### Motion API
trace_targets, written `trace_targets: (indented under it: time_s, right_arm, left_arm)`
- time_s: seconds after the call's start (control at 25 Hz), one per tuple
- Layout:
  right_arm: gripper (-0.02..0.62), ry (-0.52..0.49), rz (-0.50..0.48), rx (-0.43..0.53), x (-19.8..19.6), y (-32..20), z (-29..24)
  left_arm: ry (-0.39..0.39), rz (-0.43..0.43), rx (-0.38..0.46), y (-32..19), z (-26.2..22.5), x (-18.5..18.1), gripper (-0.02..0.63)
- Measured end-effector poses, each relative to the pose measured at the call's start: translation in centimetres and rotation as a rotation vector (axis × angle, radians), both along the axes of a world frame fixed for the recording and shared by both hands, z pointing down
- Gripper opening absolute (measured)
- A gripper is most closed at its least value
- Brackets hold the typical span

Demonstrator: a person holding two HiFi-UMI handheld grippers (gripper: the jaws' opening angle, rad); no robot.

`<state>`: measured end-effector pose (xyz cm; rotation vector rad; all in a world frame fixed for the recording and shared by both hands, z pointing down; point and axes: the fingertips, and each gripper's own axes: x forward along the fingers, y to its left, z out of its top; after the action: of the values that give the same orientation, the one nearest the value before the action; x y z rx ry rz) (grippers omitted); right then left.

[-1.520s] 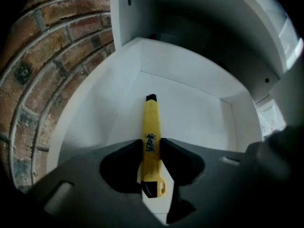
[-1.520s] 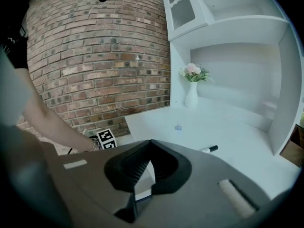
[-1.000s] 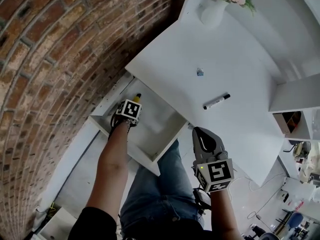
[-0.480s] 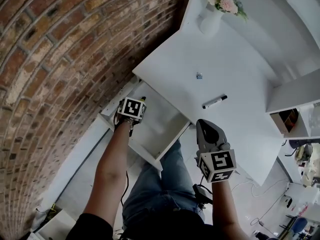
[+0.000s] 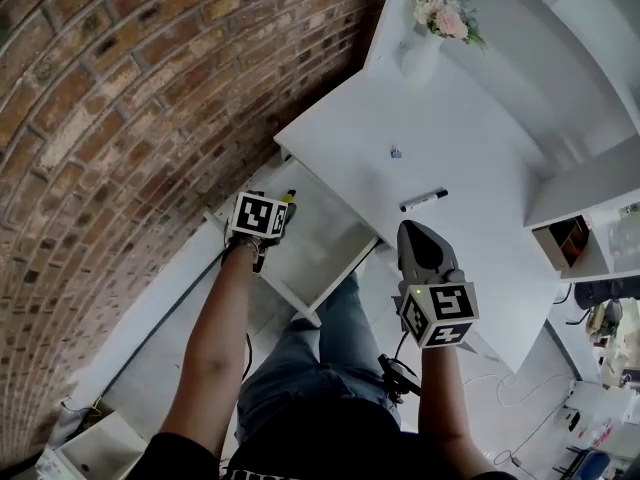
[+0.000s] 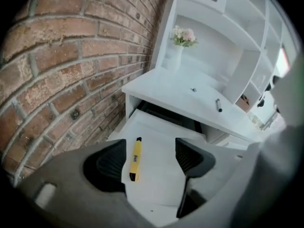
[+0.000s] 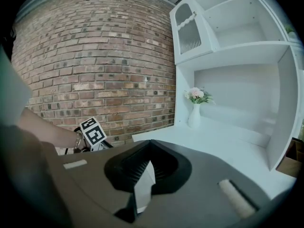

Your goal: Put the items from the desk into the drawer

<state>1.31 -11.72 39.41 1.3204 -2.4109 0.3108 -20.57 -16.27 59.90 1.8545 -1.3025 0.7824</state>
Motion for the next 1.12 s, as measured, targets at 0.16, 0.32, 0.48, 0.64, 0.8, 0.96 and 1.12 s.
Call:
trace_targets:
  time_s: [0.16, 0.32, 0.48, 0.64, 0.8, 0.96, 1.12]
  right_arm:
    - [0.006, -0.022, 0.018, 0.025, 0.7, 0.2, -1.0]
    - [0.006, -0.041, 0.037, 0.048, 1.6, -0.1, -2.1]
    - [0.006, -0.058, 0.074, 0.084, 3.2, -0.7, -2.8]
    - [0.006, -0.068, 0.107, 0.085, 4.9, -1.1, -2.8]
    - [0.006, -0.07, 0.127, 0.077, 6.5, -1.3, -3.0]
    - [0.006, -0.066, 0.169, 0.067, 8.8, -1.7, -2.7]
    - [0.006, -0.068, 0.228, 0.051, 11.8, -2.2, -1.9]
  left_arm:
    - [-0.006, -0.001, 0.09, 0.5, -3.6, 0.1, 0.331]
    - [-0.004, -0.013, 0.191, 0.2, -7.0, 0.1, 0.331]
    - [0.003, 0.007, 0.254, -0.8, -9.2, 1.5, 0.331]
    - [0.006, 0.058, 0.293, -2.8, -10.8, 4.0, 0.331]
    - [0.008, 0.137, 0.313, -5.1, -11.6, 7.8, 0.331]
    - [0.014, 0.208, 0.325, -7.2, -12.0, 11.8, 0.331]
    - [0.014, 0.286, 0.331, -9.2, -12.0, 15.9, 0.331]
